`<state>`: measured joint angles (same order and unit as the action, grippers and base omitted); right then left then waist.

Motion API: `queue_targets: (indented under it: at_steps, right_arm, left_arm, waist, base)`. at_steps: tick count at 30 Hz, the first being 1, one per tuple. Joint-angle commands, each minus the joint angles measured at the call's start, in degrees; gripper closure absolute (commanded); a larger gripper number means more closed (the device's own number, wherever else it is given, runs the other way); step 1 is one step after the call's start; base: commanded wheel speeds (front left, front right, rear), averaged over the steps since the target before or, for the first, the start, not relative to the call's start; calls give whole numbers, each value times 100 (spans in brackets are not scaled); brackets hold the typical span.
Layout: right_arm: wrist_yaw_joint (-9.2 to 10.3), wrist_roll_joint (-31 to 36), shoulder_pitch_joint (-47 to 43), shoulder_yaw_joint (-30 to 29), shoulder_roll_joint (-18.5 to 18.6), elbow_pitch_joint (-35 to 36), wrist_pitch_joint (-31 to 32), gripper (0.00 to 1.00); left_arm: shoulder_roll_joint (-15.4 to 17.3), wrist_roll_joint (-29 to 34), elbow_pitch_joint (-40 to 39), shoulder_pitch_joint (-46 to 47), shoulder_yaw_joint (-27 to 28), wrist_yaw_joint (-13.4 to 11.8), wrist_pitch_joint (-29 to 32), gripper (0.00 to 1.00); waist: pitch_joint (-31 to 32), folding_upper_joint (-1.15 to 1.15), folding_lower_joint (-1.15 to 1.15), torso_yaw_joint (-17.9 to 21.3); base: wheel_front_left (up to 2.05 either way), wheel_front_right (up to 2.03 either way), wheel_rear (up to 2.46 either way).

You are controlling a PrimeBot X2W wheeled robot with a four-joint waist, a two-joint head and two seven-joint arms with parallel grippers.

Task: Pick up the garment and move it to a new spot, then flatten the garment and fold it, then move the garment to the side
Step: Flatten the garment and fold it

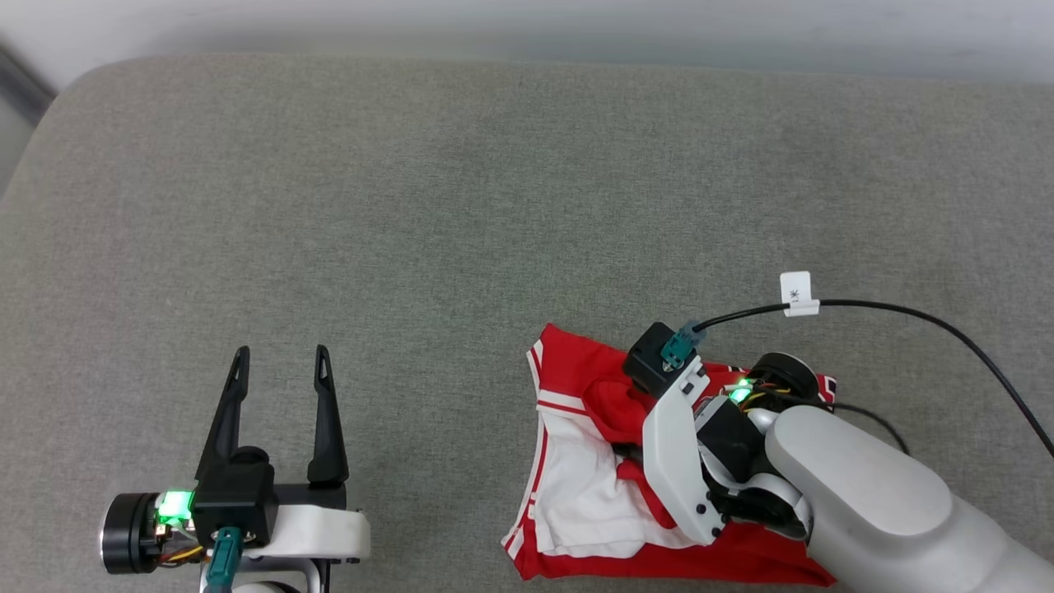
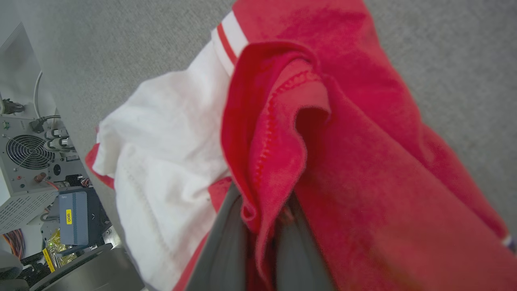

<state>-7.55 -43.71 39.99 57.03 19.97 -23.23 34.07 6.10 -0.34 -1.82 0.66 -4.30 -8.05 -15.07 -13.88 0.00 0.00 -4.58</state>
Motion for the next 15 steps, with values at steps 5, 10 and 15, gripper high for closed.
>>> queue_targets:
  at_steps: [5, 10, 15]
  right_arm:
    - [14, -10, 75, 280, 45, -278, -616, 0]
    - [10, 276, 195, 194, 388, 101, -1573, 0]
    - [10, 721, -71, -738, 758, 418, -2695, 0]
  left_arm:
    - [-27, 16, 18, 30, 16, -5, -12, 0]
    - [18, 14, 49, -120, 56, -11, -12, 0]
    - [84, 4, 16, -260, 139, -17, -12, 0]
  waist:
    - [94, 0, 0, 69]
    - [359, 0, 0, 179]
    - [596, 0, 0, 312]
  base:
    - [0, 0, 0]
    - [0, 0, 0]
    - [0, 0, 0]
